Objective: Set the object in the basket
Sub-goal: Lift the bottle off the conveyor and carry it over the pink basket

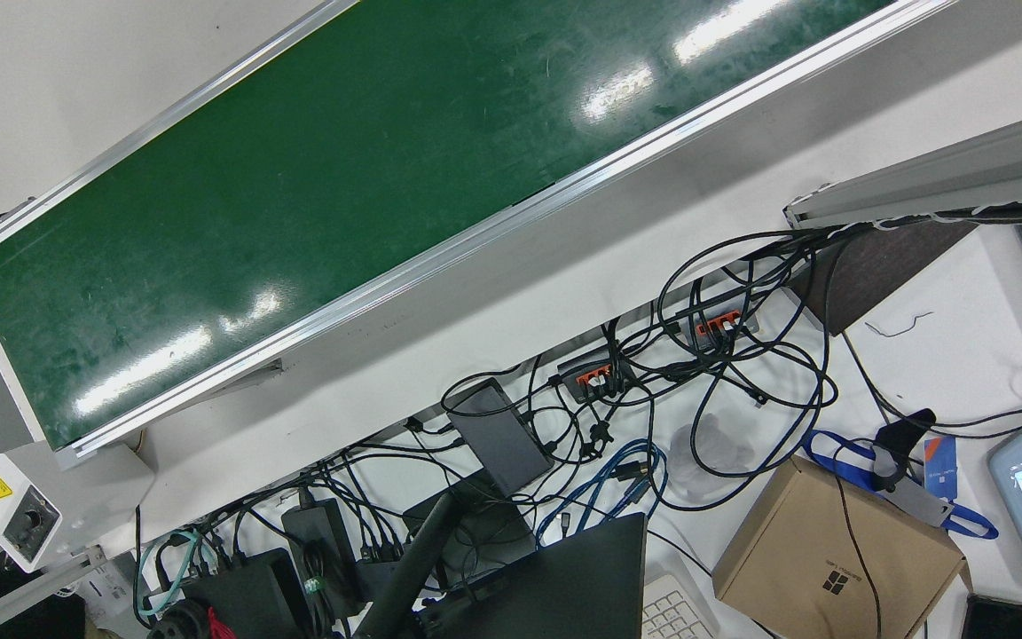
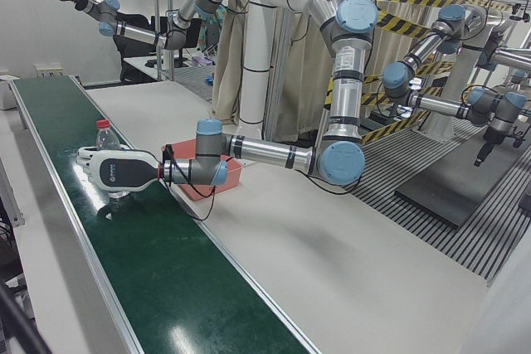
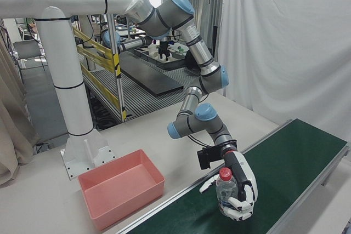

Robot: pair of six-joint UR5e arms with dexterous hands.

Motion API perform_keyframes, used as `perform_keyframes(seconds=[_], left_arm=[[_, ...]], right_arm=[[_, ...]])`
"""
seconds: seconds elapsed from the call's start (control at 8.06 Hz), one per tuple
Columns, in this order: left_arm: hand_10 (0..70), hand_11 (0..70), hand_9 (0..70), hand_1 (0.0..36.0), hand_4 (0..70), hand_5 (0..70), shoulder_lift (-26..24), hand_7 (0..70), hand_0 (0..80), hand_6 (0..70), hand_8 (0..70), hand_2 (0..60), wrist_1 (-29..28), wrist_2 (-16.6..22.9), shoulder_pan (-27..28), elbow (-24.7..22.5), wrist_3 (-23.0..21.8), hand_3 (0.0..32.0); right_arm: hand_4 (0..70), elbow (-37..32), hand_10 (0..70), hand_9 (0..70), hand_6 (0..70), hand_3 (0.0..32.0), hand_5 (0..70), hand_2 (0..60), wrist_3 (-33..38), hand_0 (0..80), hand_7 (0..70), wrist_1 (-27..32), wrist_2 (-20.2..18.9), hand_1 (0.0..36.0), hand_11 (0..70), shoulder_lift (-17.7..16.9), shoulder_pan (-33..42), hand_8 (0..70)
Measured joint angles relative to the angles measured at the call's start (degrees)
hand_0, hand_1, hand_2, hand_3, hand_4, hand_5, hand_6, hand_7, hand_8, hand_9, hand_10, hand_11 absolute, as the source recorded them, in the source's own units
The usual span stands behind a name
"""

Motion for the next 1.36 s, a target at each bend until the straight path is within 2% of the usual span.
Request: perform_keyframes(seconds=[0.12, 0.25, 0.37, 0.5, 0.62, 0.87, 0.99, 1.36], left_arm=[[70.0, 70.0, 70.0, 33.3, 70.0, 70.0, -0.9, 70.0, 80.0, 70.0, 70.0, 60.0, 0.6, 0.0, -0.1, -0.2, 0.3, 0.0], [70.0, 70.0, 70.0, 32.8, 70.0, 70.0, -2.1, 70.0, 80.0, 70.0, 70.0, 57.6, 1.6, 0.1, -0.1, -0.4, 0.5, 0.0], [70.0, 70.0, 70.0, 32.1, 70.0, 70.0, -3.1, 70.0, 80.0, 70.0, 70.0, 50.2, 3.0, 0.1, 0.0, -1.1, 0.6, 0.0], [70.0, 70.0, 70.0, 30.2, 66.9, 70.0, -3.6, 70.0, 80.0, 70.0, 70.0, 42.2, 5.0, 0.7, 0.3, -3.6, 0.7, 0.0], [70.0, 70.0, 70.0, 28.3, 59.9, 70.0, -3.6, 70.0, 80.0, 70.0, 70.0, 34.3, 7.0, 1.5, 1.0, -6.7, 0.9, 0.0], [70.0, 70.0, 70.0, 26.2, 47.0, 70.0, -3.5, 70.0, 80.0, 70.0, 70.0, 23.8, 11.9, 2.4, 5.2, -13.9, 1.7, 0.0], [70.0, 70.0, 70.0, 25.0, 39.0, 70.0, -3.3, 70.0, 80.0, 70.0, 70.0, 15.1, 14.4, 2.5, 7.6, -17.1, 2.6, 0.0], [70.0, 70.0, 70.0, 24.4, 36.1, 70.0, -3.0, 70.0, 80.0, 70.0, 70.0, 9.5, 20.3, 2.2, 16.2, -24.4, 7.7, 0.0]], right_arm=[[0.0, 0.0, 0.0, 0.0, 0.0, 0.0, 0.0, 0.0, 0.0, 0.0, 0.0, 0.0, 0.0, 0.0, 0.0, 0.0, 0.0, 0.0], [0.0, 0.0, 0.0, 0.0, 0.0, 0.0, 0.0, 0.0, 0.0, 0.0, 0.0, 0.0, 0.0, 0.0, 0.0, 0.0, 0.0, 0.0], [0.0, 0.0, 0.0, 0.0, 0.0, 0.0, 0.0, 0.0, 0.0, 0.0, 0.0, 0.0, 0.0, 0.0, 0.0, 0.0, 0.0, 0.0], [0.0, 0.0, 0.0, 0.0, 0.0, 0.0, 0.0, 0.0, 0.0, 0.0, 0.0, 0.0, 0.0, 0.0, 0.0, 0.0, 0.0, 0.0], [0.0, 0.0, 0.0, 0.0, 0.0, 0.0, 0.0, 0.0, 0.0, 0.0, 0.0, 0.0, 0.0, 0.0, 0.0, 0.0, 0.0, 0.0], [0.0, 0.0, 0.0, 0.0, 0.0, 0.0, 0.0, 0.0, 0.0, 0.0, 0.0, 0.0, 0.0, 0.0, 0.0, 0.0, 0.0, 0.0], [0.0, 0.0, 0.0, 0.0, 0.0, 0.0, 0.0, 0.0, 0.0, 0.0, 0.0, 0.0, 0.0, 0.0, 0.0, 0.0, 0.0, 0.0], [0.0, 0.0, 0.0, 0.0, 0.0, 0.0, 0.0, 0.0, 0.0, 0.0, 0.0, 0.0, 0.0, 0.0, 0.0, 0.0, 0.0, 0.0]])
